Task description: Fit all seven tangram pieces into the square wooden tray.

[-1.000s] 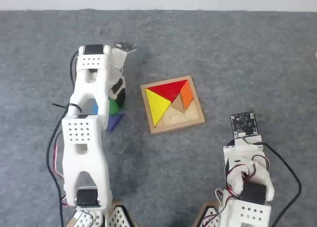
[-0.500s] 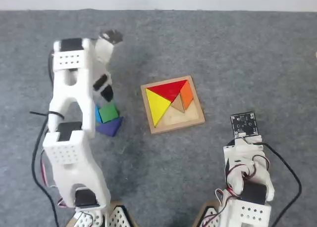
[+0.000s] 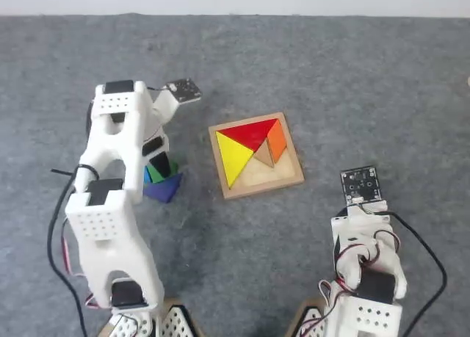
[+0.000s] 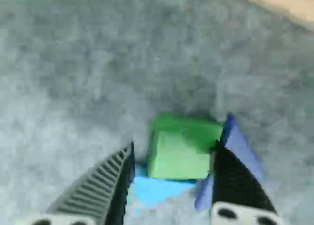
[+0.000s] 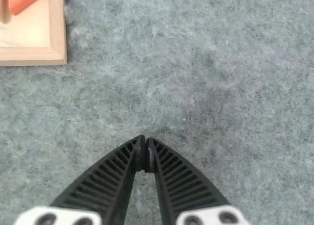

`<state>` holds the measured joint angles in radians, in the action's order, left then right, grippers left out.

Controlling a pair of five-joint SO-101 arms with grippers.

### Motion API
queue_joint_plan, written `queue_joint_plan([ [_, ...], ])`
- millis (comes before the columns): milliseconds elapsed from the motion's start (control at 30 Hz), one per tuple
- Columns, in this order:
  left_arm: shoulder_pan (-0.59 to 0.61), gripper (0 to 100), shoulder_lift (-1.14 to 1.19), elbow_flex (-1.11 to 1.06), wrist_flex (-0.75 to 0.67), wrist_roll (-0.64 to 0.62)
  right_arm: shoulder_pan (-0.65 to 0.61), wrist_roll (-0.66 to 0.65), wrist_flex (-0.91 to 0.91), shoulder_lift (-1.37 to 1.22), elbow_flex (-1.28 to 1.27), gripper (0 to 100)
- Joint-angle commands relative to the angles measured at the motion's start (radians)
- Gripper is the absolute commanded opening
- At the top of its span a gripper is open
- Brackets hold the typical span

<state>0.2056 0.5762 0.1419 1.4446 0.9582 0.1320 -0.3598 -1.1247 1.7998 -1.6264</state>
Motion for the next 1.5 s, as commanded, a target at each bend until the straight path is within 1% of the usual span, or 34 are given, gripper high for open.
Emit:
queue_joint_plan([
  [0, 0.005, 25, -0.012, -0.062, -0.032, 0.087, 0.008, -0.014, 0.018, 0.013, 0.008, 0.6],
  [167, 0.011, 25, -0.012, -0.091, -0.058, 0.092, 0.007, -0.015, 0.048, 0.013, -0.009, 0.6],
  [300, -0.006, 24, -0.012, -0.093, -0.086, 0.025, 0.007, -0.015, 0.051, 0.013, -0.012, 0.6],
  [367, -0.021, 20, -0.011, -0.094, -0.077, 0.025, 0.008, -0.015, 0.051, 0.013, -0.012, 0.6],
  [467, -0.038, 7, -0.011, -0.099, -0.041, 0.021, 0.012, -0.015, 0.053, 0.013, -0.012, 0.6],
  [533, -0.046, 1, -0.011, -0.116, -0.043, -0.002, 0.012, -0.015, 0.054, 0.013, -0.012, 0.6],
  [733, -0.049, 1, -0.031, -0.113, -0.04, -0.026, 0.012, -0.015, 0.056, 0.013, -0.012, 0.6],
  [800, -0.049, 1, -0.074, -0.102, -0.035, -0.051, 0.012, -0.015, 0.058, 0.013, -0.012, 0.6],
  [900, -0.063, 1, -0.18, -0.09, 0.018, -0.055, 0.012, -0.015, 0.058, 0.013, -0.012, 0.6],
  [1000, -0.126, 1, -0.285, -0.088, 0.071, -0.095, 0.01, -0.015, 0.058, 0.013, -0.011, 0.6],
  [1133, -0.269, 1, -0.356, -0.085, 0.072, -0.189, 0.013, -0.015, 0.058, 0.013, -0.008, 0.6],
  [1333, -0.535, 1, -0.33, -0.082, -0.044, -0.381, 0.015, -0.015, 0.056, 0.013, -0.006, 0.6],
  [1400, -0.598, 1, -0.296, -0.068, -0.078, -0.453, 0.015, -0.015, 0.056, 0.013, -0.006, 0.6],
  [1467, -0.635, 1, -0.241, -0.039, -0.101, -0.537, 0.015, -0.015, 0.056, 0.013, -0.005, 0.6],
])
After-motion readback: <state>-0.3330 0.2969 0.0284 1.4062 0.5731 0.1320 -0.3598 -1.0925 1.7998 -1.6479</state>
